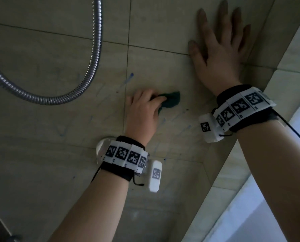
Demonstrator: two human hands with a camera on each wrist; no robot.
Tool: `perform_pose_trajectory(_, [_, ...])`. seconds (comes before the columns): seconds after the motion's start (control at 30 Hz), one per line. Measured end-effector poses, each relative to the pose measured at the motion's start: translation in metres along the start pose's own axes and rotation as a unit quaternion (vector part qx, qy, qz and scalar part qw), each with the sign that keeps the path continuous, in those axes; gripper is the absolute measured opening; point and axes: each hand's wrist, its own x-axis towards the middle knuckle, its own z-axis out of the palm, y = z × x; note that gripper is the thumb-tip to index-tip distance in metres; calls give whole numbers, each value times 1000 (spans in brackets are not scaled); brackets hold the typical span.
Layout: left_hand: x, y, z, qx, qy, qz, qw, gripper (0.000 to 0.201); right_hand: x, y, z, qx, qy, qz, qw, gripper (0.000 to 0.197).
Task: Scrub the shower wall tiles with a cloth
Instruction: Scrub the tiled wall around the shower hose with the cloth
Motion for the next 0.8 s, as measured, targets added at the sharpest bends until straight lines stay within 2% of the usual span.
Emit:
perform_pose_trajectory(0.13, [28, -2, -12, -1, 96, -83, 992, 26, 0, 0, -1, 0, -5, 2, 1000, 56])
perform_pose_trajectory(0.2, [29, 2, -9, 9, 115, -101, 988, 24, 0, 0, 0, 0, -2, 3, 1000, 56])
perform_pose_trajectory(0.37, [-13, 15, 11, 37, 46, -60, 996, 33, 1, 1, 3, 2, 11, 2, 1000, 56])
perform_pose_trajectory(0.43, [-12, 14, 9, 51, 39, -41, 997, 30, 1, 0, 2, 1, 9, 0, 1000, 56])
perform_pose_trajectory(0.5, [2, 14, 2, 40, 64, -61, 995, 25, 1, -1, 2, -2, 4, 0, 1000, 56])
perform_pose_trajectory(0.6, [27, 9, -3, 17, 126, -138, 982, 22, 0, 0, 2, -6, 1, 2, 1000, 56])
perform_pose_trajectory(0.67, [28, 10, 1, 13, 146, -151, 978, 22, 0, 0, 2, -3, 4, 1, 1000, 56])
perform_pose_trajectory(0.73, [13, 17, 10, 24, 130, -122, 984, 25, 0, 1, 3, 0, 5, 2, 1000, 56])
perform_pose_trajectory(0.8, [-10, 22, 21, 33, 76, -68, 994, 30, 0, 1, 3, 1, 8, 2, 1000, 56])
